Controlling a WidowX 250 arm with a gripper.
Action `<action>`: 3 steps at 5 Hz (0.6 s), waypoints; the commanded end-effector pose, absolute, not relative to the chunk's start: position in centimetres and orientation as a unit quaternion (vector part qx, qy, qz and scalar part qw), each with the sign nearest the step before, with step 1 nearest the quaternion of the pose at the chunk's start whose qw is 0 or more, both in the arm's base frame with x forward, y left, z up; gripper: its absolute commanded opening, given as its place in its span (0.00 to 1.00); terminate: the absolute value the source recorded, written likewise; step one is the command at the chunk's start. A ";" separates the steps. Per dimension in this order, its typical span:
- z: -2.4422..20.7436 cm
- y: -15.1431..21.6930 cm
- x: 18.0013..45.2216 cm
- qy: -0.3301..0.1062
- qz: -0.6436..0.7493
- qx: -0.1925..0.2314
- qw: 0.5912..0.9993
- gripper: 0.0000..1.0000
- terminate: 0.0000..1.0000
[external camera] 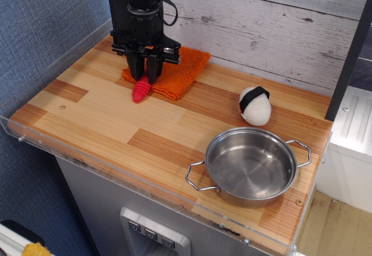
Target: Move the spoon to the front of the board.
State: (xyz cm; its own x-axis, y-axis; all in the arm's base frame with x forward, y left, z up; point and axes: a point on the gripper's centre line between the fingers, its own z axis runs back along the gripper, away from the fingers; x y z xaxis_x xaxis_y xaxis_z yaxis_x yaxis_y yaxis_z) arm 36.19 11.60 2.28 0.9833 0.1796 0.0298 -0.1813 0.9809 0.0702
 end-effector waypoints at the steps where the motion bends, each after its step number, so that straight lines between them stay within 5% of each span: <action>1: 5.1 11.7 36.3 -0.051 0.083 0.049 0.994 0.00 0.00; 3: 8.8 12.3 35.1 -0.101 0.084 0.061 0.989 0.00 0.00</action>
